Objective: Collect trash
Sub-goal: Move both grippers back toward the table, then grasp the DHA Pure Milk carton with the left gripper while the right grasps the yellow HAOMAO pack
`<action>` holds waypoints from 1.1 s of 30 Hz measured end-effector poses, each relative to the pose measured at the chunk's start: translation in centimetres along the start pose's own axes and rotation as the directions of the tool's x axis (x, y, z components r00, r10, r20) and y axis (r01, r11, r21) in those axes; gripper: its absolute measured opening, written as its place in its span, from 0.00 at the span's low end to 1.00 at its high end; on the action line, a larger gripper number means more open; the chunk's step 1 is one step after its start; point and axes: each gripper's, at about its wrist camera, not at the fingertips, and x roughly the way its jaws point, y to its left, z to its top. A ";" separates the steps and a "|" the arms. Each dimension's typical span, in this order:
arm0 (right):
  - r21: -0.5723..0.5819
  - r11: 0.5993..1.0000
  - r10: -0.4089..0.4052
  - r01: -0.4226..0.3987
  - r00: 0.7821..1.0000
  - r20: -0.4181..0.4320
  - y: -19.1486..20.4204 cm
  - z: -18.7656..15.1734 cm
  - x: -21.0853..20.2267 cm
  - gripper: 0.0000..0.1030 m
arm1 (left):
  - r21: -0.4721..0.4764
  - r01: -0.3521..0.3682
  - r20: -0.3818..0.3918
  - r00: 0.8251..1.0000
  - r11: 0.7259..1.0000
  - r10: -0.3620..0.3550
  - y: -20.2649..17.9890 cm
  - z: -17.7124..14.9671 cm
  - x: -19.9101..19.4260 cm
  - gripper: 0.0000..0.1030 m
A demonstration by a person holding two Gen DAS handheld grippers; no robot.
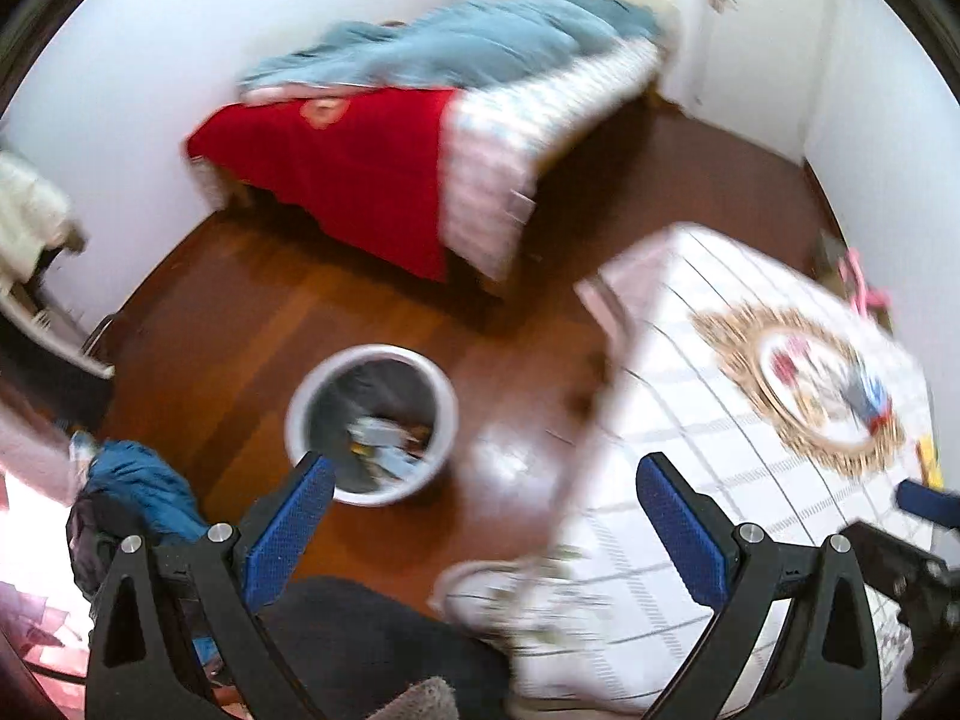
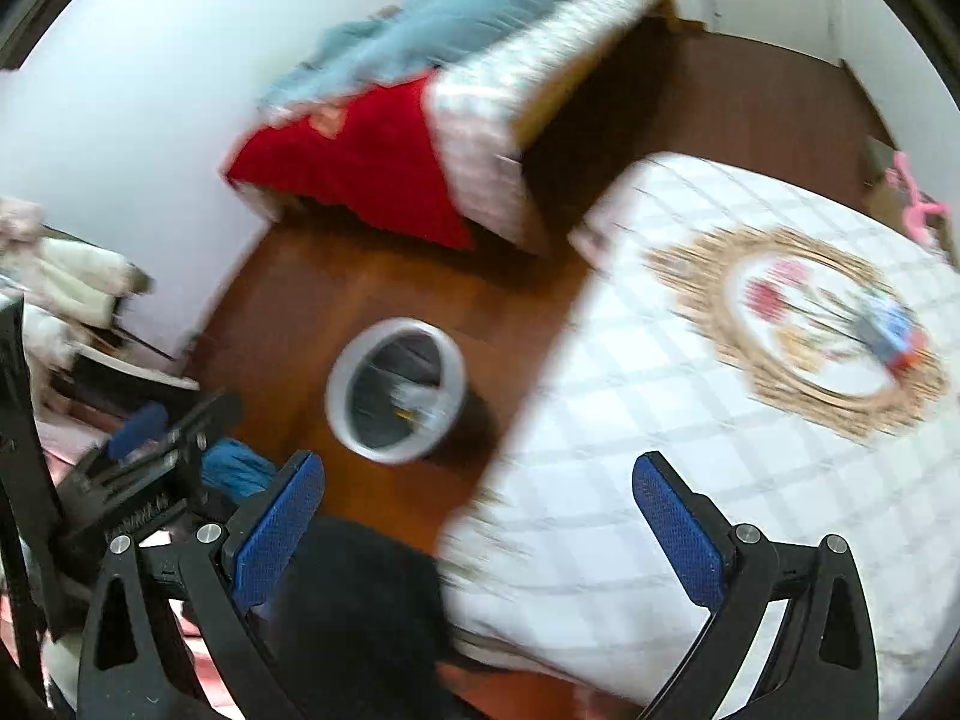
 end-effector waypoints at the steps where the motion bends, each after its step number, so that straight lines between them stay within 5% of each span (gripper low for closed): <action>1: -0.013 0.999 -0.051 0.050 0.998 -0.035 -2.2 -0.4 -0.2 1.00 | 0.023 0.013 -0.016 1.000 1.000 -0.013 -2.4 -0.4 0.7 1.00; 5: -0.065 0.975 -0.219 0.212 0.966 -0.137 -10.3 -1.0 -0.7 1.00 | 0.122 0.097 -0.117 0.990 0.988 -0.083 -12.9 -2.2 4.5 1.00; 8: -0.041 0.946 -0.323 0.322 0.922 -0.213 -18.6 -1.2 -1.2 1.00 | 0.190 0.141 -0.178 0.978 0.972 -0.107 -20.2 -3.6 6.6 1.00; 15: 0.067 0.896 -0.390 0.440 0.849 -0.358 -37.2 -0.1 -0.3 1.00 | 0.286 0.120 -0.211 0.976 0.951 -0.060 -29.4 -4.3 9.9 1.00; 22: 0.173 0.872 -0.367 0.458 0.846 -0.387 -48.5 1.5 1.1 1.00 | 0.254 0.132 -0.255 0.965 0.958 -0.066 -32.0 -2.7 12.4 1.00; 28: 0.229 0.865 -0.339 0.447 0.856 -0.389 -51.4 1.6 3.2 0.94 | 0.212 0.200 -0.279 0.951 0.957 -0.137 -33.0 0.9 13.2 1.00; 31: 0.231 0.863 -0.362 0.449 0.869 -0.337 -50.2 1.7 2.9 0.74 | 0.141 0.252 -0.323 0.926 0.957 -0.196 -33.3 3.3 13.7 0.99; 33: 0.256 0.867 -0.342 0.428 0.884 -0.320 -49.4 1.6 2.9 0.71 | 0.065 0.306 -0.369 0.892 0.950 -0.262 -34.1 5.0 14.5 0.99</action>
